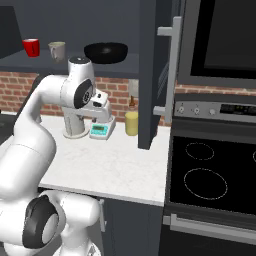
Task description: Gather all objects into one cabinet and sort the glasses and bowls to opposite sides.
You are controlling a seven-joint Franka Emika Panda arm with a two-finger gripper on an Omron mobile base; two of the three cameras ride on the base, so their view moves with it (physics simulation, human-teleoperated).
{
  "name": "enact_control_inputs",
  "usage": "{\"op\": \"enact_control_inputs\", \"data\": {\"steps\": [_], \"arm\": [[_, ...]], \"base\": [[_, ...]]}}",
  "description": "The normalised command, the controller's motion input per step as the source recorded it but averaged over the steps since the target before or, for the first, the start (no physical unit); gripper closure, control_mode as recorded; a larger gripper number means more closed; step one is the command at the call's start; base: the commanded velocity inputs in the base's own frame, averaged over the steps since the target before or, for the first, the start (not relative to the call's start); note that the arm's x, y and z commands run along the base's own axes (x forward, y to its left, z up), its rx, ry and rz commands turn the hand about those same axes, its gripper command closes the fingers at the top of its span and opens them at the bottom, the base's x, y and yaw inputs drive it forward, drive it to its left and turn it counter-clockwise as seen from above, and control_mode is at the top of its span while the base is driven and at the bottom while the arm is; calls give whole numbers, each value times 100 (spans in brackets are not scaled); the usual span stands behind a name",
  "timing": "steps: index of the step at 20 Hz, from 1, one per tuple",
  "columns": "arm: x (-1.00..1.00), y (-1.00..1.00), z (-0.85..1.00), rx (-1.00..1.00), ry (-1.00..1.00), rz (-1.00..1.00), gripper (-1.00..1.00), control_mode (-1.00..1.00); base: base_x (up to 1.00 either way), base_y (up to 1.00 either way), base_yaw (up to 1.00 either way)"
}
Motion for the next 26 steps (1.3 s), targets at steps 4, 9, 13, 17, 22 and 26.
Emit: {"op": "enact_control_inputs", "data": {"steps": [4, 9, 13, 17, 22, 26], "arm": [[-39, 0, 0, 0, -15, 1, -100, -100], [-76, 14, 4, 0, -36, 3, -100, -100], [-74, 31, 25, 0, -48, 0, -100, -100], [-37, 38, 46, -1, -25, 0, -100, -100], [-40, 8, 27, 0, -4, -6, -100, -100], [-49, 0, 13, 0, 0, -11, -100, -100]], "base": [[0, 0, 0], [0, 0, 0], [0, 0, 0], [0, 0, 0], [0, 0, 0], [0, 0, 0]]}}
